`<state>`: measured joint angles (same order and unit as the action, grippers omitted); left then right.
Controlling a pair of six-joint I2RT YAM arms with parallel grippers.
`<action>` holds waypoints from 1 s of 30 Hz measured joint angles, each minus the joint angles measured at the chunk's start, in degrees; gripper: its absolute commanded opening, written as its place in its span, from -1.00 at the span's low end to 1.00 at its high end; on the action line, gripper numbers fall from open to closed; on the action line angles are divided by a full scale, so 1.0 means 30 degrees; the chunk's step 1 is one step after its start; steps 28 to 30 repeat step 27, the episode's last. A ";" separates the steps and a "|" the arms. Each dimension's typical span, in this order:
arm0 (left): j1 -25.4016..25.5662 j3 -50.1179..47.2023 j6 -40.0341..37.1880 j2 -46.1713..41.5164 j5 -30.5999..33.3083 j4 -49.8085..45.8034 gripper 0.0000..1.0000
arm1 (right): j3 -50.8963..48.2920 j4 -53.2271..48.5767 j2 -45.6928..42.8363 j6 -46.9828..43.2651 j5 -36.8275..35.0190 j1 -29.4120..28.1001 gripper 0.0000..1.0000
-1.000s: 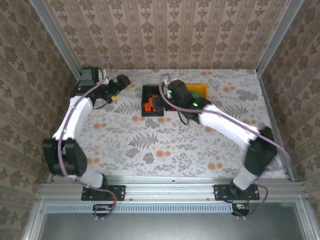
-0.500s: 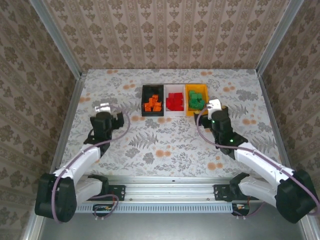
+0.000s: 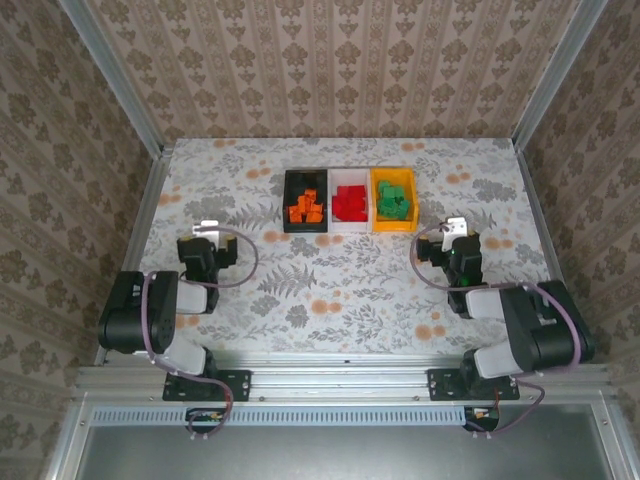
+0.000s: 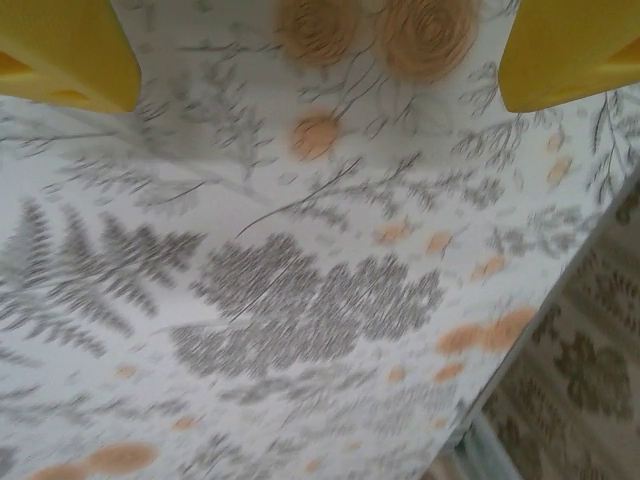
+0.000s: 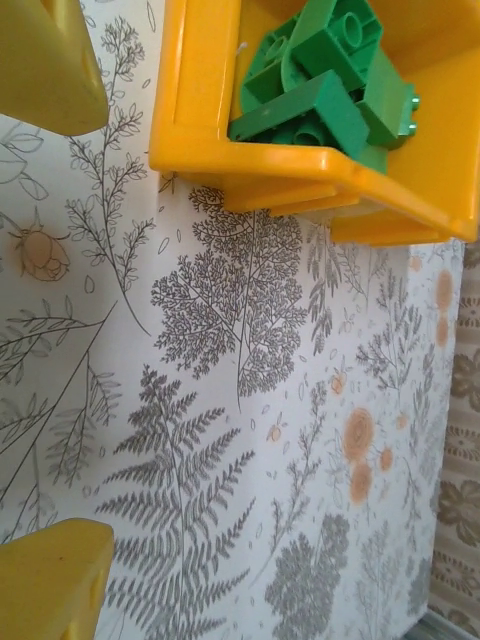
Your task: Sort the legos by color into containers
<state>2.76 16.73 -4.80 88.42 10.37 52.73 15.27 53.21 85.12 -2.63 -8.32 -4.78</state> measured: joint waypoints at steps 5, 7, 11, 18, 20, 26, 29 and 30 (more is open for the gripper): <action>-0.0583 0.1355 0.0474 0.0007 -0.1290 -0.0430 1.00 | 0.1005 -0.0204 0.1005 0.0517 0.0284 0.0539 1.00; -0.0583 0.1727 0.0605 -0.0007 -0.1559 -0.0430 1.00 | 0.1989 -0.0444 0.1005 0.0896 0.0291 0.0933 1.00; -0.0576 0.1770 0.0605 -0.0007 -0.2113 -0.0758 1.00 | 0.2550 -0.0481 0.0998 0.1290 0.0291 0.1151 1.00; -0.0576 0.1778 0.0597 -0.0007 -0.2616 -0.1297 1.00 | 0.2550 -0.0903 0.1005 0.1457 0.0291 0.1151 1.00; -0.0576 0.1814 0.0605 -0.0007 -0.2696 -0.1370 1.00 | 0.2550 -0.0918 0.1005 0.1457 0.0291 0.1151 1.00; -0.0576 0.1880 0.0605 -0.0007 -0.2907 -0.1377 1.00 | 0.2550 -0.0976 0.1005 0.1457 0.0291 0.1151 1.00; -0.0576 0.1902 0.0605 -0.0007 -0.2914 -0.1370 1.00 | 0.2550 -0.0991 0.1005 0.1457 0.0291 0.1151 1.00; -0.0576 0.1902 0.0605 -0.0007 -0.2914 -0.1370 1.00 | 0.2550 -0.0991 0.1005 0.1457 0.0291 0.1151 1.00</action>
